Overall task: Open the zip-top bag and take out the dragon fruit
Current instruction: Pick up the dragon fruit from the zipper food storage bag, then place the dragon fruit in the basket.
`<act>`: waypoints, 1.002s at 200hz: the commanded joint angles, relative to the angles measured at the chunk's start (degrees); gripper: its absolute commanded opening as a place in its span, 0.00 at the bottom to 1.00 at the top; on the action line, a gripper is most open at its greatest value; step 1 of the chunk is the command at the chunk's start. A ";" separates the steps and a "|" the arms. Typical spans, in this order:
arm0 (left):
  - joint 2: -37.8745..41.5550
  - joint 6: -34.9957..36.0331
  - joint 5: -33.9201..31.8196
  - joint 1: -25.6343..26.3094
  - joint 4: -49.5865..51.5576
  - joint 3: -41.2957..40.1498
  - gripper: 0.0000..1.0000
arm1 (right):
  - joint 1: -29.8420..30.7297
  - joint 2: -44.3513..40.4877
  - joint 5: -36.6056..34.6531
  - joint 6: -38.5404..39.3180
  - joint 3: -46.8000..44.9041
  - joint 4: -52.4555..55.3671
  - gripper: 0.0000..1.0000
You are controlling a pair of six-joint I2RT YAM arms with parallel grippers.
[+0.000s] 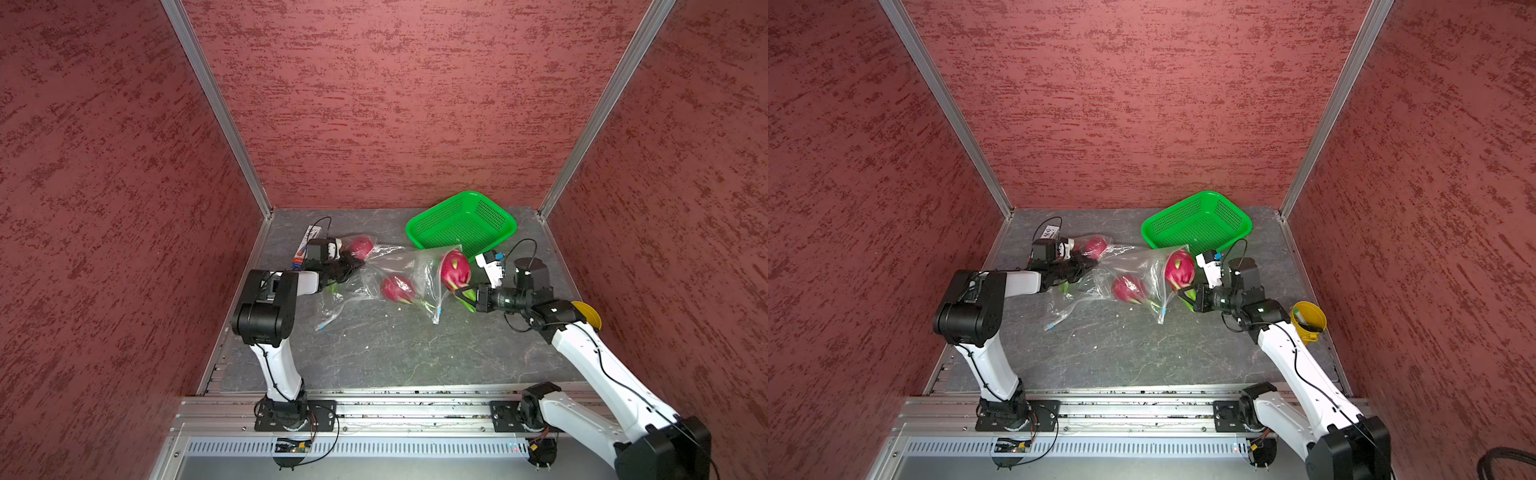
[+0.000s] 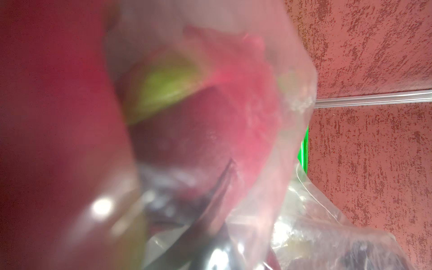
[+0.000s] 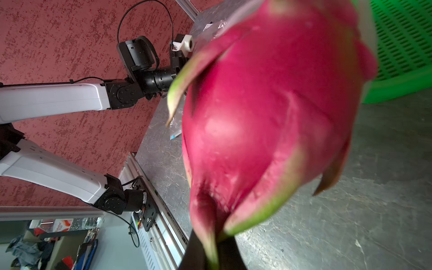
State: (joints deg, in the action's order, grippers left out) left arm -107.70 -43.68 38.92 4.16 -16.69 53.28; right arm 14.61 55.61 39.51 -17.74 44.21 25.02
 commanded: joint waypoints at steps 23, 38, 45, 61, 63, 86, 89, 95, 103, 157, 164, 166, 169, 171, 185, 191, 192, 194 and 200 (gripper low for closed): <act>-1.20 1.20 -1.56 -0.42 1.57 1.30 0.00 | -1.76 -3.30 -2.96 2.96 5.47 4.30 0.02; -1.07 1.23 -1.48 -0.39 1.64 1.39 0.00 | -2.11 -3.75 -3.57 3.20 6.88 4.86 0.02; -1.06 1.16 -1.47 -0.32 1.59 1.39 0.00 | -2.34 -3.76 -3.89 3.23 7.29 4.87 0.02; -1.00 1.16 -1.47 -0.34 1.53 1.39 0.00 | -2.95 -3.18 -5.23 3.46 8.20 4.44 0.01; -0.88 1.21 -1.47 -0.33 1.49 1.39 0.00 | -3.04 -3.04 -5.63 3.42 8.31 4.32 0.01; -0.50 0.87 -1.11 -0.21 1.13 1.42 0.00 | -4.90 -1.00 -7.56 2.73 9.06 -0.62 0.01; -0.37 0.72 -1.12 -0.21 1.05 1.40 0.00 | -5.20 -0.62 -7.39 2.49 9.06 -1.64 0.01; -0.19 0.65 -0.95 -0.21 0.96 1.39 0.01 | -5.73 0.34 -6.98 2.06 9.19 -3.64 0.01; 0.26 0.44 -0.86 -0.21 0.96 1.39 0.06 | -6.26 1.90 -7.02 1.70 9.47 -5.90 0.01; 6.65 1.96 -2.94 -0.38 3.52 1.04 0.34 | -10.01 15.49 -16.68 -1.41 12.04 -19.19 0.02; 7.95 2.86 -4.03 -0.43 4.60 1.01 0.37 | -10.52 17.48 -18.32 -1.49 12.73 -20.64 0.02; 8.34 3.07 -4.40 -0.42 4.92 0.90 0.38 | -10.64 18.03 -18.63 -1.48 12.94 -21.11 0.02; 8.91 3.51 -4.91 -0.39 5.37 0.93 0.41 | -10.87 18.83 -19.14 -1.53 13.19 -21.86 0.02; 9.26 3.76 -5.19 -0.39 5.66 0.82 0.42 | -11.02 19.49 -19.56 -1.58 13.36 -22.34 0.02; 11.60 4.90 -6.81 -0.54 7.08 0.37 0.50 | -11.47 23.89 -21.75 -1.84 15.26 -25.34 0.02; 12.54 5.05 -7.33 -0.56 7.28 0.06 0.53 | -11.58 26.10 -21.06 -1.75 16.38 -26.77 0.03; 12.70 5.07 -7.39 -0.60 7.33 -0.02 0.54 | -11.65 26.51 -20.97 -1.72 16.59 -26.99 0.03; 12.96 5.09 -7.61 -0.66 7.36 -0.08 0.56 | -11.63 27.12 -20.72 -1.72 17.03 -27.31 0.03; 13.80 4.87 -7.92 -0.80 7.24 -0.54 0.60 | -11.65 30.13 -20.47 -1.74 18.44 -27.95 0.03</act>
State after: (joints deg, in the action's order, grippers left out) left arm -97.25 -40.82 34.48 4.10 -11.42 53.49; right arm 3.57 79.35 22.68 -19.09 57.56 6.74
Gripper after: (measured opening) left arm 0.546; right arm 0.057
